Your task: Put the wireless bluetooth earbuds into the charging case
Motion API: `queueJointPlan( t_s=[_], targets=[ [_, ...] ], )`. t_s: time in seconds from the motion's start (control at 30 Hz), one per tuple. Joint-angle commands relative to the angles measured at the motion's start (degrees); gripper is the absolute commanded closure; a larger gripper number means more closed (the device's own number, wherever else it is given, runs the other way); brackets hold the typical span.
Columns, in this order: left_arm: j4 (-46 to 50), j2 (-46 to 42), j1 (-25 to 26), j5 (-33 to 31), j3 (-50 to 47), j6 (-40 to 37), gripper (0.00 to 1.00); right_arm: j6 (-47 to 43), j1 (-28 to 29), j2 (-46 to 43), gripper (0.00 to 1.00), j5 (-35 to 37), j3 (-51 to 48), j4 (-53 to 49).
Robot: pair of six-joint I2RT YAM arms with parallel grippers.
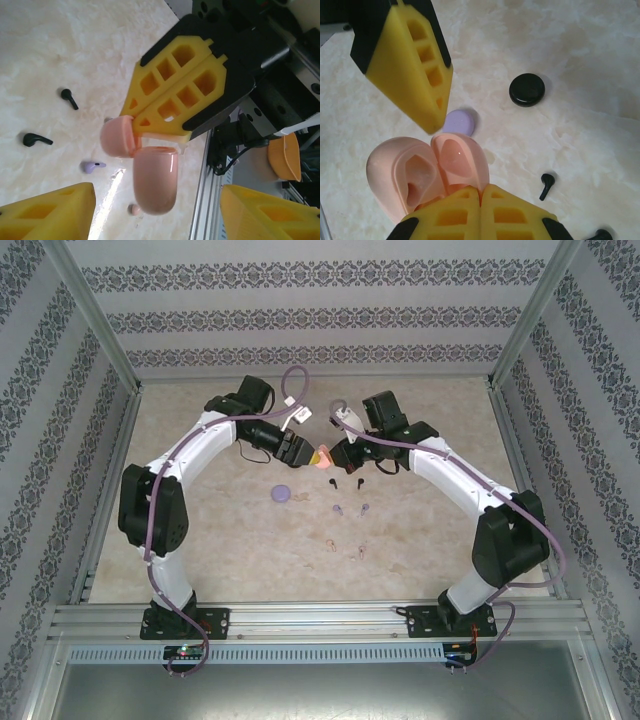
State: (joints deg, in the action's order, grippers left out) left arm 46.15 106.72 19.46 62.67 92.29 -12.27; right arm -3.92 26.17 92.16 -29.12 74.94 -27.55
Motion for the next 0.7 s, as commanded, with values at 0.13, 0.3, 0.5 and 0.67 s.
queueJointPlan(
  t_s=[0.13, 0.3, 0.5, 0.67],
  targets=[
    [0.5, 1.9, 1.0, 2.3, 1.1, -1.6, 0.38, -0.5, 1.3, 1.0, 1.00, 0.1, 2.1, 0.0],
    [0.1, 2.3, 1.1, 2.6, 1.2, -1.5, 0.42, -0.4, 1.6, 1.0, 1.00, 0.1, 2.3, 0.2],
    [1.0, 2.9, 1.1, 3.2, 1.3, -2.3, 0.47, -0.2, 1.7, 1.3, 1.00, -0.1, 2.8, 0.2],
    [1.4, 3.1, 1.1, 3.5, 1.3, -2.9, 0.51, -0.1, 1.7, 1.6, 1.00, -0.1, 3.0, 0.3]
  ],
)
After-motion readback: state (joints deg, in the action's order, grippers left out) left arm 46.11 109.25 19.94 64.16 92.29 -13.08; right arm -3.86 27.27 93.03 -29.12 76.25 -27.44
